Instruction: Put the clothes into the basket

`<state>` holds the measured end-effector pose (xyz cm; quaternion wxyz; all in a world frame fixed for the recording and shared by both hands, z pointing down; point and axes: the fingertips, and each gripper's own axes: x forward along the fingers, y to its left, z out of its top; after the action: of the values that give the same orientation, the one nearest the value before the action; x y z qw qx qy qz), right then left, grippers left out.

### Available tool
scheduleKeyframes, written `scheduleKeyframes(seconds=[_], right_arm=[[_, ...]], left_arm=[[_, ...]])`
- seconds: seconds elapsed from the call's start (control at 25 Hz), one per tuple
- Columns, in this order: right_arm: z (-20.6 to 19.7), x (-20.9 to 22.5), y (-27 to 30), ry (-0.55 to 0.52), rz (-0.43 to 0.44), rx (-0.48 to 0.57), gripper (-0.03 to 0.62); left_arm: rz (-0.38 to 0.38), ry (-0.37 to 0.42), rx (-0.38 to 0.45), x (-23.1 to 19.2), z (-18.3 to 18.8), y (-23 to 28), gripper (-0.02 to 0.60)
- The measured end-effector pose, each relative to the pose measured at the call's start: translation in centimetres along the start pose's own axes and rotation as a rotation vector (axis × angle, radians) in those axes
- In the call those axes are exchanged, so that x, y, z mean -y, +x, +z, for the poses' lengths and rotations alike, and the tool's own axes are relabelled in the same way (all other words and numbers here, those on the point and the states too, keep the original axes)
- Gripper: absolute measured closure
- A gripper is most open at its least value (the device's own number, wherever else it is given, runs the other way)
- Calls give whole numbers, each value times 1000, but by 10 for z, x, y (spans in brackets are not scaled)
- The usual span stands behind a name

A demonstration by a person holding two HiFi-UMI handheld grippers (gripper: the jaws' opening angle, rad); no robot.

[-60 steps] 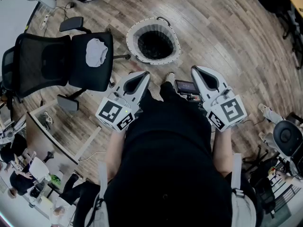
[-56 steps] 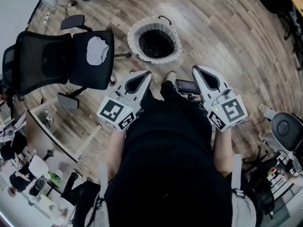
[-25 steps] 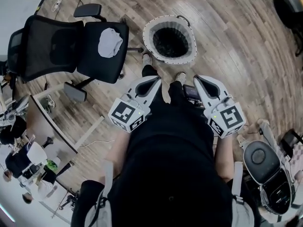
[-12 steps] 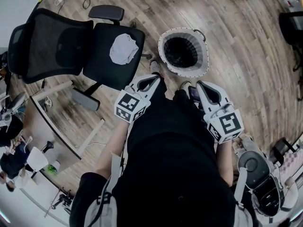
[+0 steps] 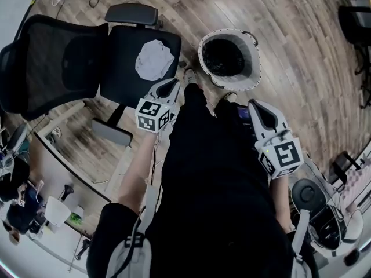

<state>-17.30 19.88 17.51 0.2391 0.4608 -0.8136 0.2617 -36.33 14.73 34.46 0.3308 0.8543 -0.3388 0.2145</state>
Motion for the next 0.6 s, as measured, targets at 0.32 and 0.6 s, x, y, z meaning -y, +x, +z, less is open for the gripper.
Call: scheduleKeyframes(seconds=[0.32,0.6], right_arm=[[-3,11,17,75,-89,-71,577],[-1,12,28,119,-126,-118,577]], left_arm=[[33,-52,-101,-80,-27,16,466],[84,-50,-193,-129,-53,36,401]])
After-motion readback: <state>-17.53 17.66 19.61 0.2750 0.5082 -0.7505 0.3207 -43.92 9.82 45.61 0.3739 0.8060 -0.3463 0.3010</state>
